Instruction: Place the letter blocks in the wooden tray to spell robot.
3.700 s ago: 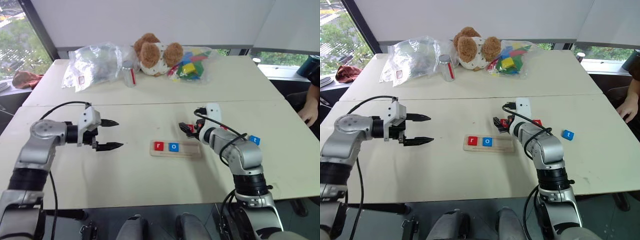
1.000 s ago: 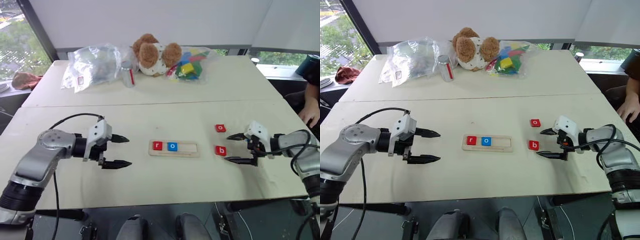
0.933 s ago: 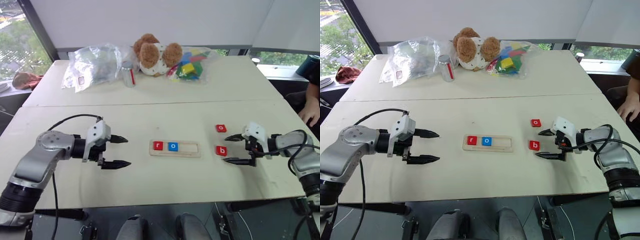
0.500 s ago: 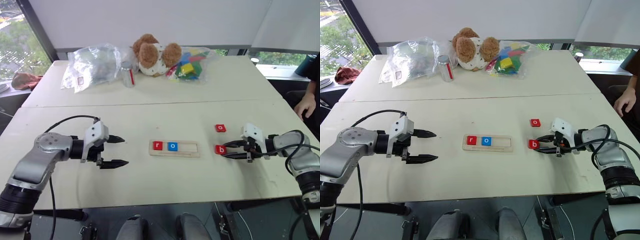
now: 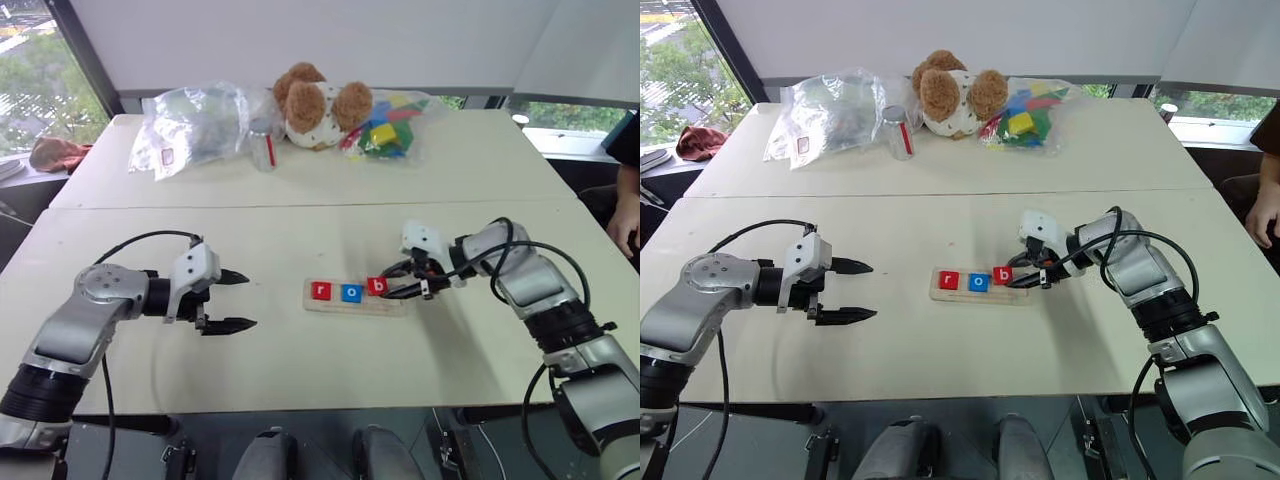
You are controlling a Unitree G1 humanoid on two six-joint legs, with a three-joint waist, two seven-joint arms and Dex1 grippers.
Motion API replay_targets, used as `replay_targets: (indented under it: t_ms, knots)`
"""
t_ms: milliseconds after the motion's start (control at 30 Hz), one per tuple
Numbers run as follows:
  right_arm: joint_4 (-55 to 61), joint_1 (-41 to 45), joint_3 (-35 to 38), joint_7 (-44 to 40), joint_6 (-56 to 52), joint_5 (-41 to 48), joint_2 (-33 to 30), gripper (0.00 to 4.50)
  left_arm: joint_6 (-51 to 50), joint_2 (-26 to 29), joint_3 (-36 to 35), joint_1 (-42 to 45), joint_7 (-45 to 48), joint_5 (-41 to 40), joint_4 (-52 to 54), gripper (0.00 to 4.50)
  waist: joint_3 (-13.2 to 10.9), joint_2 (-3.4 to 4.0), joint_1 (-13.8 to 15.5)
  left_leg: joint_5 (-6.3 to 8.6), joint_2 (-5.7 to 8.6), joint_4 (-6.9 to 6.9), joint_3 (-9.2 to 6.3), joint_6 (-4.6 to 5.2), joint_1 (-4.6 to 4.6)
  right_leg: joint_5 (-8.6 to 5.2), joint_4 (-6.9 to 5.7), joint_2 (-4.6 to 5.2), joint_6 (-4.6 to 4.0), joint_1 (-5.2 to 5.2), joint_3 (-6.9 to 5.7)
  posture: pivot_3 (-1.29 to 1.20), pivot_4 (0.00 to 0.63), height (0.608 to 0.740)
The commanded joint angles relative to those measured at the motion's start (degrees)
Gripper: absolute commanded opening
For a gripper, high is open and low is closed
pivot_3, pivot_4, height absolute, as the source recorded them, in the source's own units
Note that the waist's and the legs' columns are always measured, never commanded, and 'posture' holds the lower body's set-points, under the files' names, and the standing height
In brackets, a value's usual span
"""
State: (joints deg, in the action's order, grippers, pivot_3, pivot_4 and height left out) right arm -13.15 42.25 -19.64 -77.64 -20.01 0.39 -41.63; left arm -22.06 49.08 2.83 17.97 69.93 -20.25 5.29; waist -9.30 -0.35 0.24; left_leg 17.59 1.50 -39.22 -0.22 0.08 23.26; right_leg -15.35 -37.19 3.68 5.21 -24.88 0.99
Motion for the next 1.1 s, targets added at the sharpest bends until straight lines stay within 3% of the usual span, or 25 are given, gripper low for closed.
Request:
replay_targets:
  t_ms: [33, 1100]
  knots:
    - [1.6, 2.2, -0.5, -1.2, -0.1, -0.8, -0.5, 1.16, 0.4, -0.2, -1.0, -0.5, -0.6, -0.5, 2.2, 4.5, 0.0, 0.0, 0.0, 0.0, 0.0, 0.01, 0.0, 0.0, 0.02, 0.0, -0.01, 0.0, 0.0, -0.03, -0.01, 0.0, 0.15, 0.74]
    - [4.7, 0.9, -2.6, 3.5, -5.0, -1.6, 6.5, 1.16, 0.9, -2.3, -0.2, -0.8, -3.7, 0.5, 2.9, 4.5, 0.0, -0.01, -1.0, -0.03, -0.02, 0.01, -0.03, -0.03, 0.01, 0.0, -0.09, -0.08, 0.01, -0.03, -0.09, 0.0, 0.15, 0.74]
